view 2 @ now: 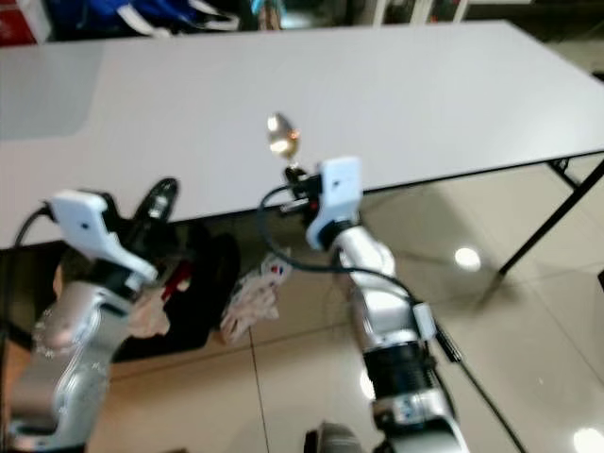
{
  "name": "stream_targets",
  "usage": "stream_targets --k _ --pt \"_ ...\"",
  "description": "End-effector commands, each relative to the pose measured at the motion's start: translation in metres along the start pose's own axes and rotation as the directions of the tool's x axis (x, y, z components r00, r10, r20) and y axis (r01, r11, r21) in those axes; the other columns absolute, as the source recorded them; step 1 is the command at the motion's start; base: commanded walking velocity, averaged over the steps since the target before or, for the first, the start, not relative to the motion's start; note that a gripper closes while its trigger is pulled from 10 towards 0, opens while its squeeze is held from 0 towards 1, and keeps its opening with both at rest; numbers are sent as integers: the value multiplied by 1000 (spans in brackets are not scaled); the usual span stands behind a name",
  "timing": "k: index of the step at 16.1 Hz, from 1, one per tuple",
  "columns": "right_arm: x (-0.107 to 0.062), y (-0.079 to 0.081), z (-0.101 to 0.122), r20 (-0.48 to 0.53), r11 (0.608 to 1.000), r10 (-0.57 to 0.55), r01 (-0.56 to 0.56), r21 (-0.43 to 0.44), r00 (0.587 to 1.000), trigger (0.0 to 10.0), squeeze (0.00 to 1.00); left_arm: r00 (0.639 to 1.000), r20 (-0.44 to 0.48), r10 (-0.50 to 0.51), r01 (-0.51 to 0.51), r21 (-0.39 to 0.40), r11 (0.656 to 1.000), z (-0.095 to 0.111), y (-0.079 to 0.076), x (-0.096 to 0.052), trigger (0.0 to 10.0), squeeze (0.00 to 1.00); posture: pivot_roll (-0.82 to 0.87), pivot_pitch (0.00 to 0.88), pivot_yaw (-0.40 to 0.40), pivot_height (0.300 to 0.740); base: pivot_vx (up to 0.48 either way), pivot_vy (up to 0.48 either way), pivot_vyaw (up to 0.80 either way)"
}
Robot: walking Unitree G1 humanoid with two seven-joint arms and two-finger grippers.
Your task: Setting the table
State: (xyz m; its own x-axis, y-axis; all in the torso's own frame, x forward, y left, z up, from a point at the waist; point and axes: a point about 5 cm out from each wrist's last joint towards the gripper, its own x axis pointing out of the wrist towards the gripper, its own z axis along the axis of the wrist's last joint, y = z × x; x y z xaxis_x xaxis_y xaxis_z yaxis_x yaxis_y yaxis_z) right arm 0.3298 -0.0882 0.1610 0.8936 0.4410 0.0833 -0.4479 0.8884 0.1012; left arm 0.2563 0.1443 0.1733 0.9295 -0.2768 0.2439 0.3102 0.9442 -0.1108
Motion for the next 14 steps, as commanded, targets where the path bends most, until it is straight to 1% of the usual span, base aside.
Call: stream_targets --k 1,3,5,7,9,11,12,13,14 --pt "1 3 6 19 1000 23 -23 2 1000 10000 0 1000 2 10 -10 23 1000 2 3 0 10000 0 -121 122 4 740 480 0 0" --pt "0 4 8 28 998 56 -56 -1 998 10000 0 1000 3 13 -13 23 1000 2 3 0 10000 0 -120 125 2 740 480 0 0" --pt "0 6 9 22 995 93 -92 -49 995 10000 0 1000 3 22 -22 26 999 2 4 0 10000 0 -121 125 -1 740 480 0 800" --pt "-1 7 10 27 993 108 -107 -60 994 10000 0 1000 3 27 -28 21 999 2 3 -1 10000 0 -125 125 -3 740 480 0 719" --pt "2 2 7 -3 996 61 -61 -67 998 10000 0 1000 0 27 -27 21 999 0 3 0 10000 0 -129 122 -6 740 480 0 0" --pt "3 -17 4 -47 989 -77 70 -128 996 10000 0 1000 -2 27 -27 17 1000 -1 2 1 10000 0 -133 120 -10 740 480 0 0" --pt "4 -30 0 -87 971 -168 149 -186 982 10000 0 1000 -8 29 -29 6 1000 -2 1 1 10000 0 -133 118 -12 740 311 0 0" --pt "3 -38 -2 -108 956 -213 185 -227 971 10000 0 1000 -13 28 -28 -1 1000 -3 0 2 10000 0 -133 118 -12 740 0 0 0" --pt "4 -45 -4 -128 946 -247 211 -248 960 10000 0 1000 -27 14 -14 12 1000 -5 -2 1 10000 0 -129 117 -14 740 0 0 0"
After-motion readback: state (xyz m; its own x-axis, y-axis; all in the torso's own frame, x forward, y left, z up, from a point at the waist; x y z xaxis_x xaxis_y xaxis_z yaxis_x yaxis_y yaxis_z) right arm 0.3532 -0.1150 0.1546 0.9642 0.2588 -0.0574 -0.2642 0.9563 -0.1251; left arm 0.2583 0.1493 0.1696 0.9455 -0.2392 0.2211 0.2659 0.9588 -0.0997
